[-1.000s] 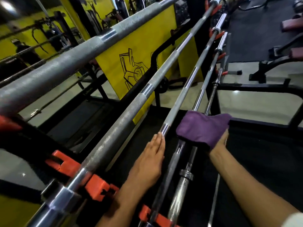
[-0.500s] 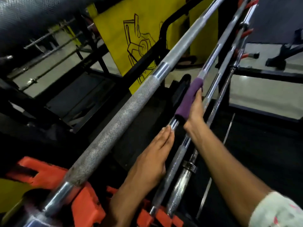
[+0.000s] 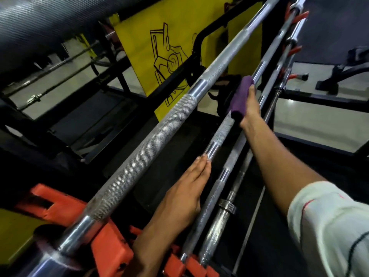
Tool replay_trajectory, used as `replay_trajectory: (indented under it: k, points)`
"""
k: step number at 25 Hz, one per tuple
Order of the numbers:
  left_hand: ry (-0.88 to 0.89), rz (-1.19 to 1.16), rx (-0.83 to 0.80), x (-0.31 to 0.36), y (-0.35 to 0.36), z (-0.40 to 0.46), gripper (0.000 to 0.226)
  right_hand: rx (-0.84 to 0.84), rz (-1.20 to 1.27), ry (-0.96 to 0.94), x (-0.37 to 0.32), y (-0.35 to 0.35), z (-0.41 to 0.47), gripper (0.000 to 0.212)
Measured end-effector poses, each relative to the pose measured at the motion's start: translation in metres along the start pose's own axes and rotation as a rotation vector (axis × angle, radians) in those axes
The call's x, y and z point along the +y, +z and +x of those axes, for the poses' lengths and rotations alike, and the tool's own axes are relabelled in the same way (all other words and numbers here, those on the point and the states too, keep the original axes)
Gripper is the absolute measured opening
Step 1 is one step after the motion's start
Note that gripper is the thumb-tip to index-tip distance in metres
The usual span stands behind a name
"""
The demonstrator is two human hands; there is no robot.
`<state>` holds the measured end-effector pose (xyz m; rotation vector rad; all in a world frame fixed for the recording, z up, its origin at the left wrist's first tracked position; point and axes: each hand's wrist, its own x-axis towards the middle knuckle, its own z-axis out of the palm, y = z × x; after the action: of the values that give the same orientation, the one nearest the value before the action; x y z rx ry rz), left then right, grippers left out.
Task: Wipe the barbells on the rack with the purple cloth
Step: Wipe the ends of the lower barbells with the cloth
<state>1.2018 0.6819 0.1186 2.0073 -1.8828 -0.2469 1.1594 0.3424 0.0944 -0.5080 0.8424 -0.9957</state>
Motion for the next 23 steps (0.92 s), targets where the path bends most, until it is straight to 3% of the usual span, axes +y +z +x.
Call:
replay_trajectory:
  k: [6,10,15,18,20,23]
  points:
    - [-0.002,-0.017,0.003,0.000,-0.001,0.001,0.081,-0.071,0.004,0.073,0.076,-0.012,-0.100,0.046]
    - [-0.007,0.003,-0.010,0.000,0.000,0.000,0.081,-0.081,0.018,0.041,0.038,-0.002,-0.070,0.040]
    - [0.015,0.039,-0.020,-0.001,0.002,0.004,0.088,-0.014,-0.046,-0.007,-0.004,-0.001,-0.003,0.047]
    - [0.021,0.068,0.007,-0.003,0.005,0.003,0.086,-0.095,-0.064,0.020,0.028,-0.011,-0.027,0.062]
    - [0.026,0.085,0.005,-0.005,0.006,0.004,0.084,-0.205,-0.073,0.062,0.045,-0.018,-0.060,0.057]
    - [0.019,0.015,-0.007,-0.004,-0.001,0.001,0.074,-0.220,-0.035,0.067,0.057,-0.034,-0.101,0.046]
